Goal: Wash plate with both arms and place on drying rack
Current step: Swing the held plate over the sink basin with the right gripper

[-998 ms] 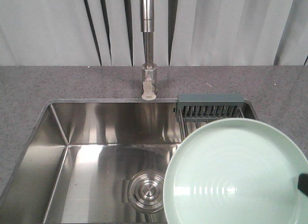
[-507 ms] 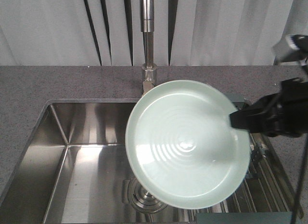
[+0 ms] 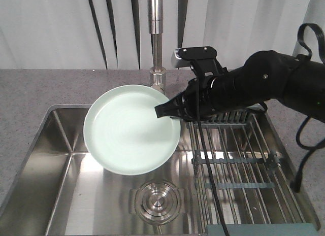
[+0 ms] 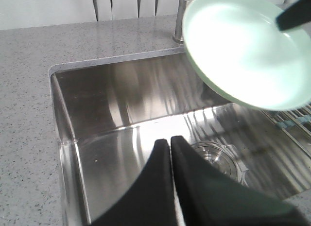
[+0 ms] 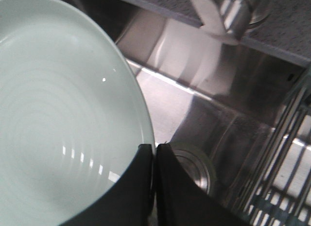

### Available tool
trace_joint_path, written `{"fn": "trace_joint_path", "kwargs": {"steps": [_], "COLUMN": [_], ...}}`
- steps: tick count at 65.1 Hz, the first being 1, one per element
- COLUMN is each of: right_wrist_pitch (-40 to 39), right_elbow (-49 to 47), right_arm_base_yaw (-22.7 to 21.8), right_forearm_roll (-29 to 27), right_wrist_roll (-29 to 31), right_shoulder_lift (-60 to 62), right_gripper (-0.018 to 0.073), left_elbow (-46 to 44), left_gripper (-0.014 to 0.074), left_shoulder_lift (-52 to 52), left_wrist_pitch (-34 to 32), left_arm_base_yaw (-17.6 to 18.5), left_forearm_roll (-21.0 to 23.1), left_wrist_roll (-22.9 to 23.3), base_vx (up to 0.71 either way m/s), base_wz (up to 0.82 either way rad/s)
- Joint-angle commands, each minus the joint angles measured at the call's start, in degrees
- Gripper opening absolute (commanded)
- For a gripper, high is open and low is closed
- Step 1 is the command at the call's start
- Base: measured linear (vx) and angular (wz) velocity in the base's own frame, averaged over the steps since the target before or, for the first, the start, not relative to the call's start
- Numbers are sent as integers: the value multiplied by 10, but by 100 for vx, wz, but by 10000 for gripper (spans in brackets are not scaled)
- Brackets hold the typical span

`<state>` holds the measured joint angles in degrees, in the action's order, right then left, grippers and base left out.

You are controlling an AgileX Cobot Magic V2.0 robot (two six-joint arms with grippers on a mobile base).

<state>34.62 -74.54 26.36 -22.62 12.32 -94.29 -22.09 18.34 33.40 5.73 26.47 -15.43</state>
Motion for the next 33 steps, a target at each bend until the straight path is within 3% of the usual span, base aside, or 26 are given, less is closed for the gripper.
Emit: {"fn": "trace_joint_path", "kwargs": {"steps": [1,11,19,27,33], "right_wrist_pitch": [-21,48,117,132,100], "right_elbow": [-46,-45,-25,24,63], "right_arm_base_yaw": [-30,-78,-87,-57,-5], "right_forearm_roll": [46,122,148,125,92], "right_wrist_roll": [-38,-76,-75,-74,-79], "right_shoulder_lift": [8,31,76,129,153], "right_gripper": [-1,-1,-1,-1,-1], "left_elbow": [-15,-15,-15,-15,-15], "left_gripper": [-6,-6,-6,-6,-6], "left_shoulder_lift": [9,9,9,9,9], "left_wrist_pitch": [-36,-36,-36,-36,-36], "left_arm_base_yaw": [4,4,4,4,4], "left_forearm_roll": [14,14,14,14,14], "left_wrist_roll": [3,3,3,3,3], "base_vx": [0,0,0,0,0], "base_wz": [0,0,0,0,0]}}
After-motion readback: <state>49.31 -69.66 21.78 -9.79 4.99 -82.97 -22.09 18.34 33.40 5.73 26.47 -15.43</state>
